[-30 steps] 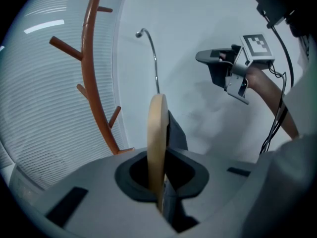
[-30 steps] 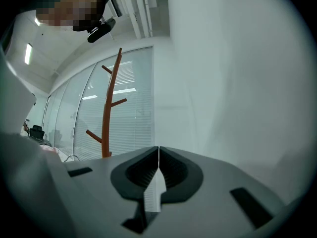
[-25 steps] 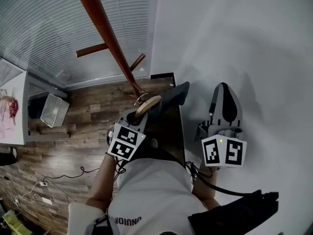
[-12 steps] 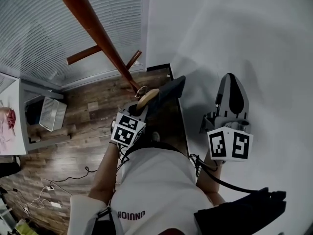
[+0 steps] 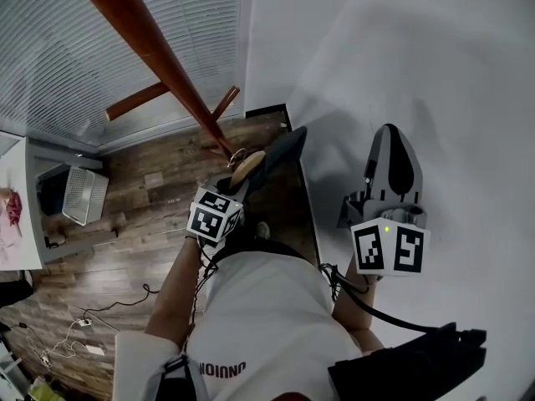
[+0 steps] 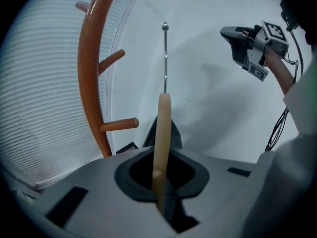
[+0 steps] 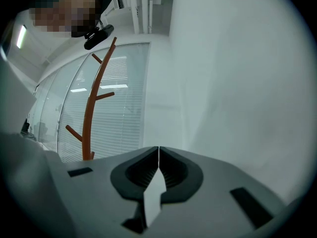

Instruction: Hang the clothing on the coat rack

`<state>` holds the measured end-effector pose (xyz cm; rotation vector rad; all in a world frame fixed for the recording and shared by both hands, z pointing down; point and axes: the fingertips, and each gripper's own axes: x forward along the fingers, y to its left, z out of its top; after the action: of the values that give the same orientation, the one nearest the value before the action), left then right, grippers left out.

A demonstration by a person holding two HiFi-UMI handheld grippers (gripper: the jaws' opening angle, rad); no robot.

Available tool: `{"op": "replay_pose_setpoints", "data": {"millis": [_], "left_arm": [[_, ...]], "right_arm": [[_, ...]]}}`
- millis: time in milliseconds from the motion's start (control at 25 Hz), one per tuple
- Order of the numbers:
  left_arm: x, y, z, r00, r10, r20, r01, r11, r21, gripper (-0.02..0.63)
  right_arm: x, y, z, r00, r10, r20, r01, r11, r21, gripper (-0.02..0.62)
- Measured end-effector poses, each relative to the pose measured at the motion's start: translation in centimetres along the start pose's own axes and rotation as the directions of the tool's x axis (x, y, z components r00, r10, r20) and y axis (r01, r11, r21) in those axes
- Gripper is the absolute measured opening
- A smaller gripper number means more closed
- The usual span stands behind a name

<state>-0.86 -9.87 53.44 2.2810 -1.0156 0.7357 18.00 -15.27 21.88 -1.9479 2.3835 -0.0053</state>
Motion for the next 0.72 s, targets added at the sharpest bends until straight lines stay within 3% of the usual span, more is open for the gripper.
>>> {"op": "replay_pose_setpoints", "data": {"millis": [720], "left_arm": [[3.3,0.3,-2.4,0.988,-0.124,-0.096,0.119,0.991,-0.058,0.037]], "right_arm": [[0.0,-0.5,-0.1,0.999,-0.038,-0.028,0.037,0.999,-0.03,0.021]]}}
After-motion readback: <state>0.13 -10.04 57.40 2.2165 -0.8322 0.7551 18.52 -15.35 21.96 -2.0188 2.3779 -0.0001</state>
